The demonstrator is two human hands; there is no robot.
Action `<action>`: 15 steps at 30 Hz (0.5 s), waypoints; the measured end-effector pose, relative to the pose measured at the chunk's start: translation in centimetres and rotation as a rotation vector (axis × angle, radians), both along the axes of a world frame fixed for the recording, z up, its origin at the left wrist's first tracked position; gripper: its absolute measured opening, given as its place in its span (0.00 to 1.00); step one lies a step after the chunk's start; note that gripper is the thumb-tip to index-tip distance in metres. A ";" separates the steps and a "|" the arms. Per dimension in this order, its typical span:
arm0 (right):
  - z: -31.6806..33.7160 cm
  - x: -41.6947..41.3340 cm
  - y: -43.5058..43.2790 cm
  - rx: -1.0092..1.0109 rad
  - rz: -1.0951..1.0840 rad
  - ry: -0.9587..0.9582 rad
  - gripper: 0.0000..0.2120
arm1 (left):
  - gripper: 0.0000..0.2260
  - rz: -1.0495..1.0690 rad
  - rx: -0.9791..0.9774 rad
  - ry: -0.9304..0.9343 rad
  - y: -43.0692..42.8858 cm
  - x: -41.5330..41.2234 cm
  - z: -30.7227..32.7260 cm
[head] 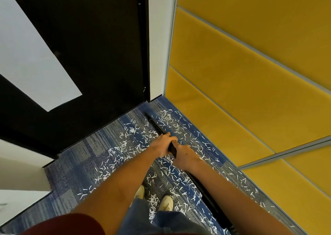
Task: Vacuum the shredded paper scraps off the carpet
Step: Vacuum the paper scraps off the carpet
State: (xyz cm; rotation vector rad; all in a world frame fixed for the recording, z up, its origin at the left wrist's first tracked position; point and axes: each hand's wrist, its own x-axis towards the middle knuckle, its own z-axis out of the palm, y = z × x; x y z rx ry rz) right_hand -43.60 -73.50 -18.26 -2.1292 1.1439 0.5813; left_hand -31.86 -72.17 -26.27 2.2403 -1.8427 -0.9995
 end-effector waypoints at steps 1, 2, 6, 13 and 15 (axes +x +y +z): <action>0.0 -0.3 0.1 0.005 -0.001 -0.006 0.33 | 0.17 -0.007 -0.008 -0.016 0.1 -0.2 0.1; 0.0 -0.5 0.3 0.010 0.001 -0.013 0.33 | 0.16 -0.007 -0.015 -0.030 0.3 -0.4 0.2; 0.3 -0.8 1.2 0.014 0.044 -0.014 0.34 | 0.16 -0.004 -0.036 -0.054 1.8 -0.7 0.5; 0.4 0.2 4.7 0.002 0.133 0.008 0.34 | 0.16 -0.025 -0.059 -0.128 6.1 1.0 0.3; 0.2 0.7 5.7 0.010 0.140 0.010 0.34 | 0.15 -0.055 -0.052 -0.166 7.0 1.6 0.3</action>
